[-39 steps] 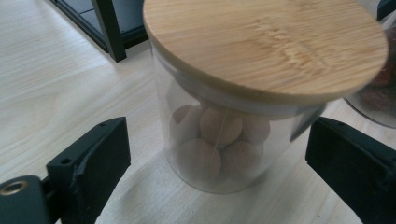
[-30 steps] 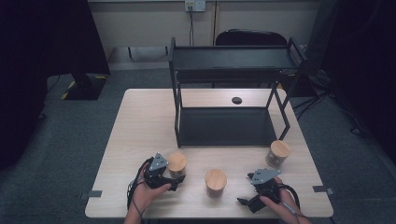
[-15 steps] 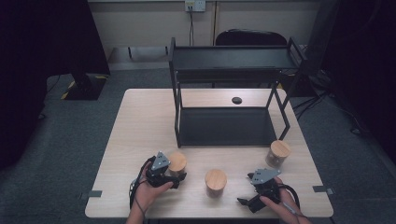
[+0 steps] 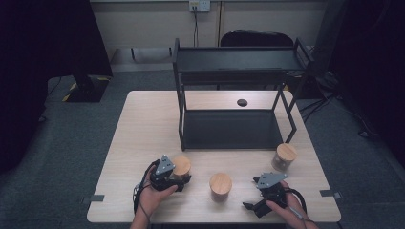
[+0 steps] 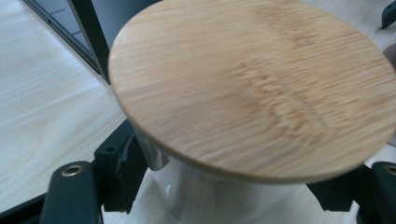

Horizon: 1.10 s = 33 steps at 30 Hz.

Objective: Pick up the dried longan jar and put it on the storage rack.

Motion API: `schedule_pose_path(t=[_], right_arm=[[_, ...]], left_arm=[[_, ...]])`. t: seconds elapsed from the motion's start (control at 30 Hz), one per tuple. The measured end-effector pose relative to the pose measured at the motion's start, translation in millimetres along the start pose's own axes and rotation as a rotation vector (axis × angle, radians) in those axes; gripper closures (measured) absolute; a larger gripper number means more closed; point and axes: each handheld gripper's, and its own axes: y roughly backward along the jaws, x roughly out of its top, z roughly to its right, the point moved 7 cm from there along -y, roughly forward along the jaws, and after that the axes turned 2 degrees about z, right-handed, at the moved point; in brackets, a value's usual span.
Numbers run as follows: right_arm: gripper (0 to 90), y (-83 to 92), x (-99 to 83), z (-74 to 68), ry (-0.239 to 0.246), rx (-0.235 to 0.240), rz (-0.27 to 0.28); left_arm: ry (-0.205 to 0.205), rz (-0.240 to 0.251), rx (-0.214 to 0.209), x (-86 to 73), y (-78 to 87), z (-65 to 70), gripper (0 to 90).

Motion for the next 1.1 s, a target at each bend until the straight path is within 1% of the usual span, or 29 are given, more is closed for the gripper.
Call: schedule_pose_path(t=[0.07, 0.53, 0.7, 0.77, 0.8, 0.93, 1.1], right_arm=[[0.0, 0.0, 0.0, -0.1, -0.001, 0.0, 0.0], [0.0, 0.0, 0.0, 0.0, 0.0, 0.0, 0.001], [0.0, 0.0, 0.0, 0.0, 0.0, 0.0, 0.001], [0.0, 0.0, 0.0, 0.0, 0.0, 0.0, 0.001], [0.0, 0.0, 0.0, 0.0, 0.0, 0.0, 0.001], [0.0, 0.0, 0.0, 0.0, 0.0, 0.0, 0.001], [0.0, 0.0, 0.0, 0.0, 0.0, 0.0, 0.0]], left_arm=[[-0.006, -0.002, 0.006, 0.9, 0.2, 0.5, 25.5], [-0.004, -0.014, 0.021, 4.2, -0.6, -1.4, 25.8], [-0.002, -0.011, 0.017, 7.6, 0.8, -1.5, 25.8], [0.007, -0.007, 0.009, 11.4, -0.1, -1.7, 25.8], [0.001, -0.007, 0.008, 12.8, -0.7, -2.0, 25.8], [0.0, -0.002, 0.003, 18.6, -2.9, -1.2, 25.8], [0.008, 0.003, -0.002, 23.7, -4.5, -1.2, 25.8]])
